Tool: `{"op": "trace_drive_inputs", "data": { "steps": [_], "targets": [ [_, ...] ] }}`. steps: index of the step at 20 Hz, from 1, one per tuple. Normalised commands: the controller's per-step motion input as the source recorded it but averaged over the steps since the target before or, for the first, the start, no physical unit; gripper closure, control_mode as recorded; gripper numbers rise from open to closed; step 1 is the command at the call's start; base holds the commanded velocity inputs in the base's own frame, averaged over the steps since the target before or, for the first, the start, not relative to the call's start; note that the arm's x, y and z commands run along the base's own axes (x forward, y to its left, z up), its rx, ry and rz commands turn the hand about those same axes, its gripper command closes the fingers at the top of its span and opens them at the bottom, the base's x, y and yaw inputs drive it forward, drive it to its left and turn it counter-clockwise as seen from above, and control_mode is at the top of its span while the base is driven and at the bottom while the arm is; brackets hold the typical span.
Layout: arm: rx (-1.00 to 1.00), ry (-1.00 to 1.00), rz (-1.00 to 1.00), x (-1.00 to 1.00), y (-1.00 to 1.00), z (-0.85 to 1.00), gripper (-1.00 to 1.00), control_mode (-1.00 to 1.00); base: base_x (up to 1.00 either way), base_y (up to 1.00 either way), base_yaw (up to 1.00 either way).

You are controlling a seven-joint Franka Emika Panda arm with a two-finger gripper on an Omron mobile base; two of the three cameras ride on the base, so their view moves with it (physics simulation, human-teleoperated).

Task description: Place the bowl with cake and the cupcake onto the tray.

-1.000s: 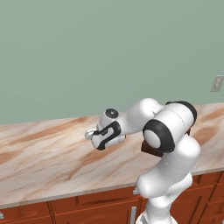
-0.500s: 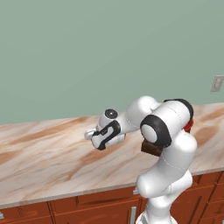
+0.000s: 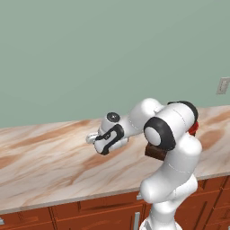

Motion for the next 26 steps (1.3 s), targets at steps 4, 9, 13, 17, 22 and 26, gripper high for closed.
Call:
{"op": "trace_drive_inputs", "data": {
  "steps": [4, 9, 13, 17, 22, 26],
  "targets": [
    [0.00, -0.02, 0.00, -0.02, -0.04, 0.09, 1.00, -1.00, 0.00, 0.00, 0.00],
    [0.00, -0.02, 0.00, -0.15, -0.13, 0.22, 1.00, -1.00, 0.00, 0.00, 0.00],
    [0.00, 0.00, 0.00, -0.39, -0.20, 0.35, 1.00, -1.00, 0.00, 0.00, 0.00],
    [0.00, 0.00, 0.00, -0.41, -0.23, 0.42, 1.00, -1.00, 0.00, 0.00, 0.00],
    [0.00, 0.00, -0.01, -0.46, -0.23, 0.35, 1.00, -1.00, 0.00, 0.00, 0.00],
    [0.00, 0.00, -0.03, -0.47, -0.26, 0.29, 1.00, -1.00, 0.00, 0.00, 0.00]
  ]
}}
